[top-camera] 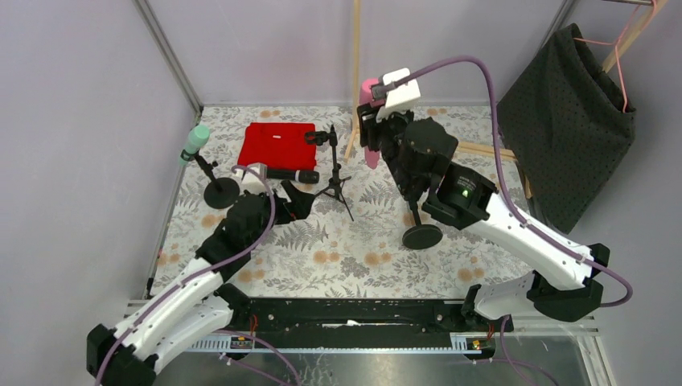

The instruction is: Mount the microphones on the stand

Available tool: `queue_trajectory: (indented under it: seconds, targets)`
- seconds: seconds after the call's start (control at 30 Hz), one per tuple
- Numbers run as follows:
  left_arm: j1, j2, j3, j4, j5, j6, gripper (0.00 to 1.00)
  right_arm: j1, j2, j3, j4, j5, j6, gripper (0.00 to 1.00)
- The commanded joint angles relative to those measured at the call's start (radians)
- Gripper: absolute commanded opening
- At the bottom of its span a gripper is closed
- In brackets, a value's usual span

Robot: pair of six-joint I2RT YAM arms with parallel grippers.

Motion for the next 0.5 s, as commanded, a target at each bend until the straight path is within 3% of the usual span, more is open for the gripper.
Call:
queue_trajectory:
  seconds: [0.0,0.1,0.27,0.47]
  targets:
    - [0.089,0.102,-0.025,0.205,0.229,0.028,0.99,-0.049,0.045,0.157,-0.024,-0.109,0.033,0.00]
    - [0.089,0.127,-0.124,0.504,0.232,0.034,0.99,-0.068,0.055,0.192,-0.034,-0.130,0.050,0.00]
    - [0.085,0.221,-0.327,1.139,0.217,0.104,0.99,-0.074,0.018,0.185,-0.067,-0.150,0.051,0.00]
    - [0.017,0.455,-0.368,1.623,0.186,0.427,0.99,-0.074,-0.078,0.069,-0.079,-0.194,0.054,0.00]
